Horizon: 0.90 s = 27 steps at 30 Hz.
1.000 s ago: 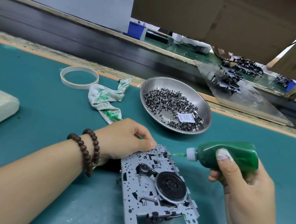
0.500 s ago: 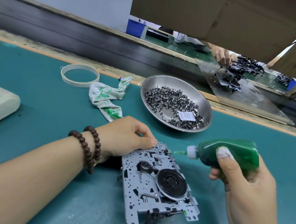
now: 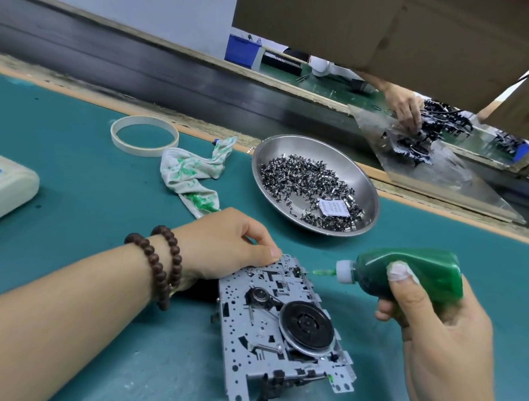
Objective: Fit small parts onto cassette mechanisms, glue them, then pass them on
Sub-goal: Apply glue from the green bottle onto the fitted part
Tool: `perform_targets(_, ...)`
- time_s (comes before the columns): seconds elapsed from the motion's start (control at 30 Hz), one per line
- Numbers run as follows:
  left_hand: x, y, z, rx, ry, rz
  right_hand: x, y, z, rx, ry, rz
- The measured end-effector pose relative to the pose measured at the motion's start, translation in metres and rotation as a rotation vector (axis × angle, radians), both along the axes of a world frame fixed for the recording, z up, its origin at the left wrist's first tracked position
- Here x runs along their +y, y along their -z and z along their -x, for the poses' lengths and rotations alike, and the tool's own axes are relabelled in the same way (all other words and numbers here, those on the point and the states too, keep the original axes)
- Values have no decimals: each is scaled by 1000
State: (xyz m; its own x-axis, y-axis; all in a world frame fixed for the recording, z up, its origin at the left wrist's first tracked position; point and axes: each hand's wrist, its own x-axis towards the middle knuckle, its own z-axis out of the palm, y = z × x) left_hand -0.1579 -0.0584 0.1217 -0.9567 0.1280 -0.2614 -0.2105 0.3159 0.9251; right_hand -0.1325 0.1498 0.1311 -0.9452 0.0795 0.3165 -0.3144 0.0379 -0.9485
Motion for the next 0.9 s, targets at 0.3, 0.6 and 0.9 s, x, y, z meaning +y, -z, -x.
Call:
perform_targets(0.3, 0, 0, 0, 0, -7, -6, -2, 0, -1, -8, -26, -7)
perform_targets(0.6, 0, 0, 1, 9, 4, -5, 2, 0, 0, -23, -6, 19)
perform_targets(0.9, 5, 4, -2, 179, -28, 63, 1, -1, -2, -152, -57, 249)
